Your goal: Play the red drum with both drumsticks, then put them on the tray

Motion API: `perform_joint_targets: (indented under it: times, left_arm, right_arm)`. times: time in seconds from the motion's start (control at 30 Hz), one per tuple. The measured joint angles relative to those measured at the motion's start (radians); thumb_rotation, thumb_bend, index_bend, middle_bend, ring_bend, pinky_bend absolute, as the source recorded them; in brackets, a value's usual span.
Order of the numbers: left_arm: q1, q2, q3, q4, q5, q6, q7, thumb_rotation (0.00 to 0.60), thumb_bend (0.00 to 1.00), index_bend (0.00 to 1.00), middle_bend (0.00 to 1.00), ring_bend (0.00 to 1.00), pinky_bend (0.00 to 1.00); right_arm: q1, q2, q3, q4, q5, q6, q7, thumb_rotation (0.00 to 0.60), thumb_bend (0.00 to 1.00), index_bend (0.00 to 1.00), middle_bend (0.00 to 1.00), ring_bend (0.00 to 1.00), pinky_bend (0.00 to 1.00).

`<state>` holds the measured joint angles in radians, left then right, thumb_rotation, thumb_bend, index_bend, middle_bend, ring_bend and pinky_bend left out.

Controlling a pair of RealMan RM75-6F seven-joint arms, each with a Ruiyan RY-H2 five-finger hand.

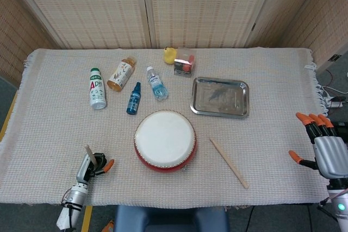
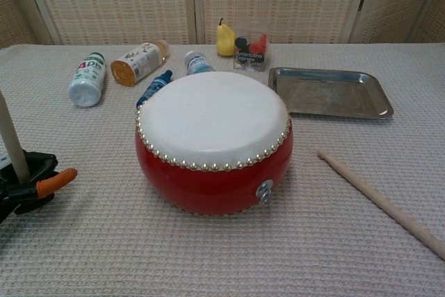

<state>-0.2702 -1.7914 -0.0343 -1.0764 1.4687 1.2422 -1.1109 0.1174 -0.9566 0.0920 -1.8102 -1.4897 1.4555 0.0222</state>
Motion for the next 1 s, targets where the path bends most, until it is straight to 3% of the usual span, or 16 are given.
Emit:
perform_joint_targets:
  times: [0.13, 0.47, 0.67, 1.0]
  left_arm:
    - [0.003, -0.005, -0.012, 0.001, -0.009, 0.005, 0.015, 0.6, 0.43, 1.0, 1.0, 1.0, 1.0]
    - [0.002, 0.021, -0.012, -0.01, 0.013, 0.029, 0.055, 0.6, 0.54, 1.0, 1.0, 1.0, 1.0]
    - [-0.005, 0.092, -0.009, -0.046, 0.052, 0.07, 0.231, 0.6, 0.55, 1.0, 1.0, 1.0, 1.0]
    - [-0.02, 0.268, -0.037, -0.168, 0.089, 0.149, 0.643, 0.6, 0.55, 1.0, 1.0, 1.0, 1.0]
  right_arm:
    - [-0.001, -0.001, 0.001, -0.001, -0.003, 0.003, -0.002, 0.6, 0.11, 0.11, 0.14, 0.01, 0.08]
    - [-0.001, -0.002, -0.004, 0.0, -0.004, -0.004, 0.002, 0.6, 0.11, 0.11, 0.14, 0.01, 0.1]
    - [0.01, 0.004, -0.018, -0.003, 0.02, -0.07, 0.019, 0.6, 0.11, 0.12, 0.14, 0.02, 0.14]
    - [0.062, -0.037, -0.059, -0.009, 0.03, -0.224, 0.046, 0.6, 0.11, 0.12, 0.14, 0.02, 0.15]
